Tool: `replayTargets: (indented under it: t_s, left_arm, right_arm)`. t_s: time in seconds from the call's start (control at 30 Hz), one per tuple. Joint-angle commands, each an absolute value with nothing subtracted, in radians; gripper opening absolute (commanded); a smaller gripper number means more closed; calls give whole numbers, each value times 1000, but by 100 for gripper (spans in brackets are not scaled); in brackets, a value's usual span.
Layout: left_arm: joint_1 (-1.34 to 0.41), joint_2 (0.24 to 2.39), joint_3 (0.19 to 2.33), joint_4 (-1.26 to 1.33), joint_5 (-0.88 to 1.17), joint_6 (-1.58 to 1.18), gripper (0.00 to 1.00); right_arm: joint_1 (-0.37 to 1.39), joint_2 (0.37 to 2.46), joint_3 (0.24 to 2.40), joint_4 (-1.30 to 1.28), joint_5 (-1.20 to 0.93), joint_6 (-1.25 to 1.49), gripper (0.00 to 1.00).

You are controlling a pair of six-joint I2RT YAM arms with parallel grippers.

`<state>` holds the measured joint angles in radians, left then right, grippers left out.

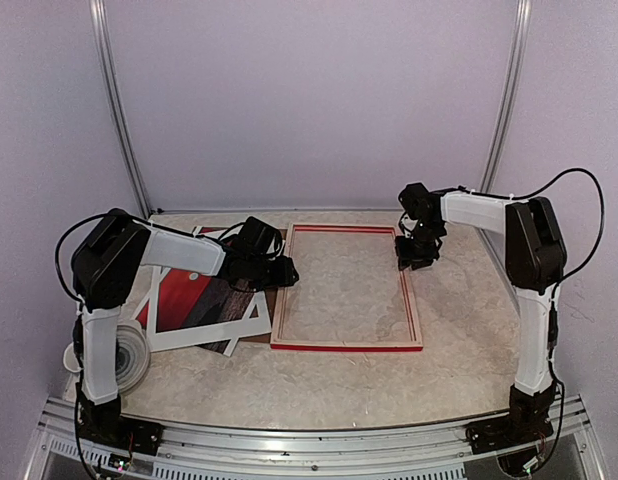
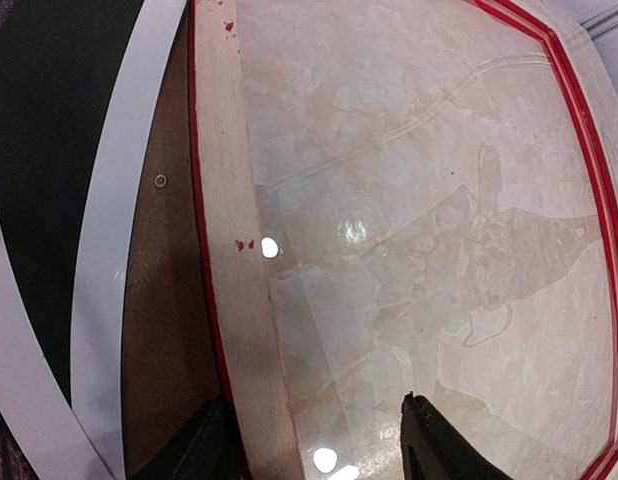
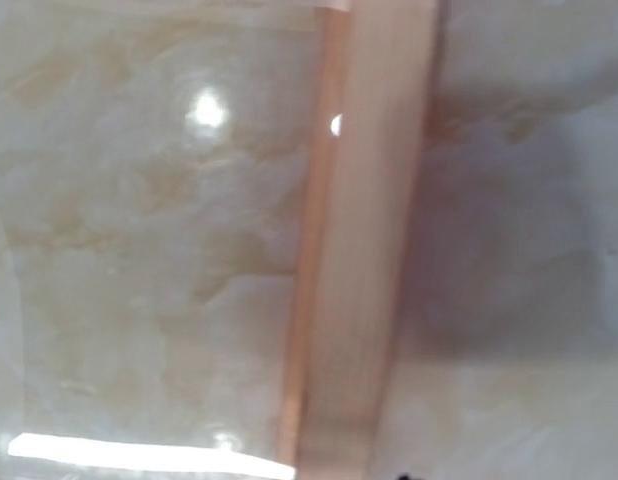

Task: Put the photo into the frame
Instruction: Press the glass panel against the frame body.

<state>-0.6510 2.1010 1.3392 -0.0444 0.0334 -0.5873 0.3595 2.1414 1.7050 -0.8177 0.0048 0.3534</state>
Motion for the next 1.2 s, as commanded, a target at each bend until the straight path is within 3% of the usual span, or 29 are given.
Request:
replayTargets:
  t_s: [0.0, 0.87, 1.17]
  left_arm:
    - [-646, 2064, 1323, -34, 35, -597, 58]
    - [-647, 2068, 1307, -26, 43, -605, 57]
    - [-646, 2049, 1269, -16, 18, -612, 50]
  right_arm:
    - [367, 2128, 1727, -861, 74, 355, 36]
    - [380, 2283, 1775, -873, 197, 363, 36]
    - [381, 2259, 1799, -848, 234, 391, 36]
